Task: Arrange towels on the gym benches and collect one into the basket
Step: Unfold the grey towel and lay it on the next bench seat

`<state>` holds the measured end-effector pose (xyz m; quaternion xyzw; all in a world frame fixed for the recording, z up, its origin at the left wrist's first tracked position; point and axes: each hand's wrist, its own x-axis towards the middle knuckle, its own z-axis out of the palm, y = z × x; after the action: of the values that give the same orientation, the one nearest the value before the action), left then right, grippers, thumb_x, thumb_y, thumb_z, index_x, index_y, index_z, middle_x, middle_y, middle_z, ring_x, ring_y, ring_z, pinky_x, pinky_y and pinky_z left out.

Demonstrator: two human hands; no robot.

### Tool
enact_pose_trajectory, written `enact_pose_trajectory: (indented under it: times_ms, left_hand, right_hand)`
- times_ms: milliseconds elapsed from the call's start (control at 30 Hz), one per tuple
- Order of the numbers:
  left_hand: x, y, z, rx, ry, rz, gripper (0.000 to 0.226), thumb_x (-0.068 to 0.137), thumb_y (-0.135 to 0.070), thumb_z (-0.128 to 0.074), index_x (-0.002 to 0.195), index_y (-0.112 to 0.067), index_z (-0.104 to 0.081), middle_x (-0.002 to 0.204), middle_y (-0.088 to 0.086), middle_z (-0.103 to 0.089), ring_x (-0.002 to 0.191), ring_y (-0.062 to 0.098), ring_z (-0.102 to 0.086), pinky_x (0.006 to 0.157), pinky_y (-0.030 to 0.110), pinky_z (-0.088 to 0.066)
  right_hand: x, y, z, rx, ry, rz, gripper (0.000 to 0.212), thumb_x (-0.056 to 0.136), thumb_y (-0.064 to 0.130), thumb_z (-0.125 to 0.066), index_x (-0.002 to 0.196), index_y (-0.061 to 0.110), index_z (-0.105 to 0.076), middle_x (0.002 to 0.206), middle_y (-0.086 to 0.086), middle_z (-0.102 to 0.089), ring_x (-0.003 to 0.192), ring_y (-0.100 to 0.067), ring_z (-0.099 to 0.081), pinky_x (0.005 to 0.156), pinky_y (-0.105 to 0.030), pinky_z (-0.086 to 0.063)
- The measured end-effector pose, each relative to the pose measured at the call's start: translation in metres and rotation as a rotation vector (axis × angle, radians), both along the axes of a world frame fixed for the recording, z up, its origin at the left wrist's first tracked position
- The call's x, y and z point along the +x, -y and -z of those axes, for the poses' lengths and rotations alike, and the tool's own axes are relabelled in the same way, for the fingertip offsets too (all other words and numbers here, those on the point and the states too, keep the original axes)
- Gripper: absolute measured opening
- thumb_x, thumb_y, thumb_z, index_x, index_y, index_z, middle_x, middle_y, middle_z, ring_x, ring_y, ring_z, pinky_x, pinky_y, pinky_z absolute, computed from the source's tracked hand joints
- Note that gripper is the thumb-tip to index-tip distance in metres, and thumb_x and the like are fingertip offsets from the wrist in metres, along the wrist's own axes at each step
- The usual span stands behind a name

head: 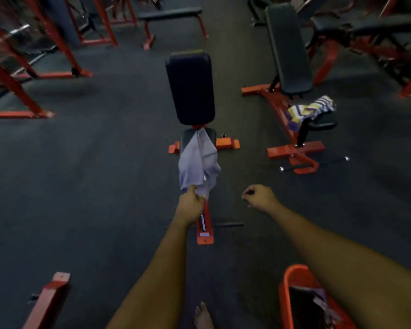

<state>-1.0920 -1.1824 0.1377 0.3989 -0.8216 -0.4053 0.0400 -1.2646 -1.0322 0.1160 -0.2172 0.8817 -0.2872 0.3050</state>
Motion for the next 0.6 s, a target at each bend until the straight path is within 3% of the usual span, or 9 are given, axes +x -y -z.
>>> enact_pose_trajectory:
  times_ms: [100,233,333,500,600]
  left_hand:
    - [-0.012,0.07,-0.002,0.013,-0.008,-0.001,0.036,0.096,-0.021,-0.054,0.126,-0.002,-0.049,0.111,0.021,-0.067,0.106,0.039,-0.061,0.074,0.027,-0.036]
    - [-0.037,0.131,0.013,0.055,0.013,0.0,0.046,0.097,-0.025,-0.053,0.136,-0.002,-0.044,0.118,0.021,-0.064,0.107,0.038,-0.061,0.077,0.029,-0.04]
    - [-0.064,0.17,0.038,0.103,0.054,0.004,0.043,0.097,-0.026,-0.052,0.135,-0.006,-0.045,0.117,0.021,-0.063,0.103,0.034,-0.063,0.078,0.034,-0.046]
    - [-0.13,0.243,0.09,0.113,0.108,0.008,0.036,0.097,-0.015,-0.047,0.132,-0.006,-0.048,0.107,0.017,-0.066,0.09,0.029,-0.063,0.073,0.029,-0.043]
    - [-0.186,0.297,0.134,0.11,0.185,0.009,0.035,0.096,-0.006,-0.044,0.13,-0.006,-0.05,0.095,0.013,-0.067,0.088,0.028,-0.064,0.072,0.026,-0.042]
  right_hand:
    - [-0.01,0.061,-0.009,-0.006,-0.009,-0.02,0.006,0.082,0.016,-0.069,0.081,0.02,-0.073,0.081,-0.007,-0.074,0.073,-0.02,-0.072,0.08,-0.033,-0.059]
    - [-0.033,0.121,-0.001,-0.025,0.033,-0.041,0.006,0.084,0.014,-0.068,0.083,0.018,-0.071,0.077,-0.004,-0.071,0.047,-0.001,-0.064,0.066,-0.025,-0.057]
    - [-0.063,0.167,0.018,-0.009,0.087,-0.031,0.006,0.083,0.015,-0.068,0.086,0.016,-0.073,0.081,-0.005,-0.074,0.063,-0.014,-0.071,0.075,-0.033,-0.06]
    - [-0.139,0.262,0.075,0.039,0.21,-0.029,0.017,0.081,0.022,-0.067,0.09,0.009,-0.071,0.087,-0.012,-0.074,0.082,-0.027,-0.072,0.081,-0.046,-0.059]
    - [-0.184,0.326,0.127,0.073,0.301,-0.052,0.013,0.083,0.018,-0.068,0.078,0.006,-0.064,0.086,-0.014,-0.07,0.084,-0.03,-0.067,0.076,-0.039,-0.058]
